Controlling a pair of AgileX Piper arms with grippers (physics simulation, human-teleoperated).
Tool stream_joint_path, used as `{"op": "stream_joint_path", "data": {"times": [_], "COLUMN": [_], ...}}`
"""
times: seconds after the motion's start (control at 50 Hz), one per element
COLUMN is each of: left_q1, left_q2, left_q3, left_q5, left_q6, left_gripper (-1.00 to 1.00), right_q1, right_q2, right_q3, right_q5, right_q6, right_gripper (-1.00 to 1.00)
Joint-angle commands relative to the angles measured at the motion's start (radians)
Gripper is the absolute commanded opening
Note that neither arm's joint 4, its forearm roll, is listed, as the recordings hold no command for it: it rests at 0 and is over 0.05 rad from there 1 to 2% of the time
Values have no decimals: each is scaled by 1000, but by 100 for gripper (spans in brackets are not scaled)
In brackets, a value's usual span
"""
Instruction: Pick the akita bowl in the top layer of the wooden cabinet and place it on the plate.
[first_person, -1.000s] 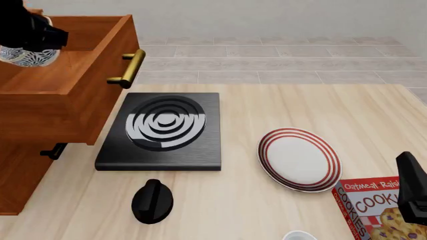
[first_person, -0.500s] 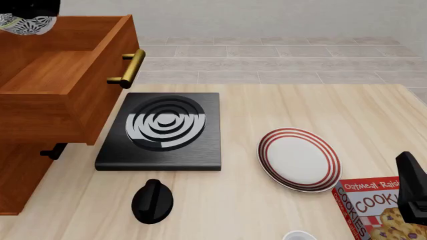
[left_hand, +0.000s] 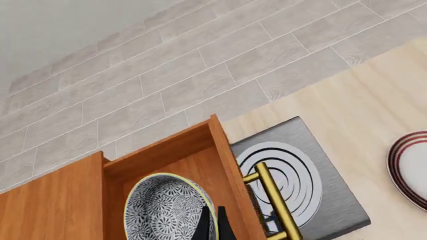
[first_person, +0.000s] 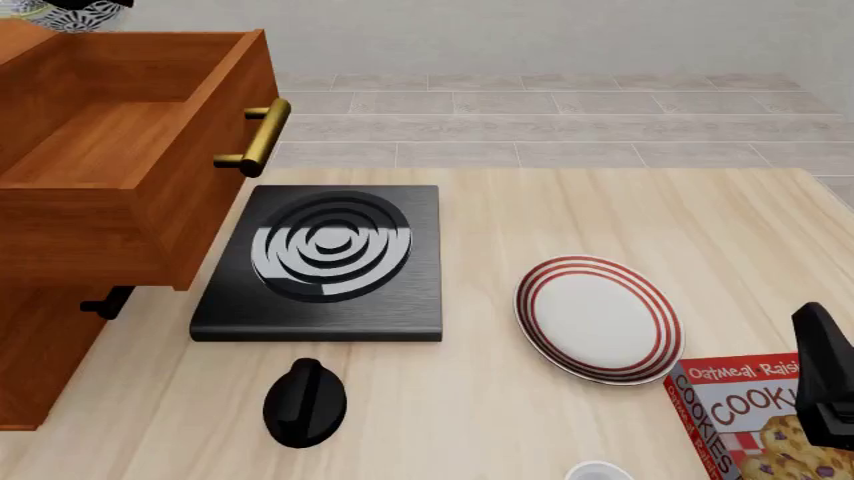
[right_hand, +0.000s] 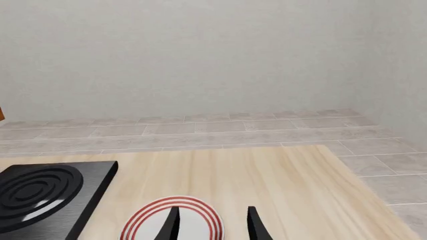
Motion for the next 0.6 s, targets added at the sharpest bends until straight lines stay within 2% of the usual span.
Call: {"op": "stream_joint_path", "data": {"times": [0.02,0.6], "left_q1": [-44,-153], "left_q2": [-8,21], "left_q3": [1,-88], "left_q5": [-19,-40], "left_q6": [25,54], "left_gripper": [-100,-100], "right_q1": [0,-5], "right_q2": [0,0], "right_q3": [-1,-2], "right_q5": [-1,-2], "right_q6": [-1,2], "right_gripper": [100,100]}}
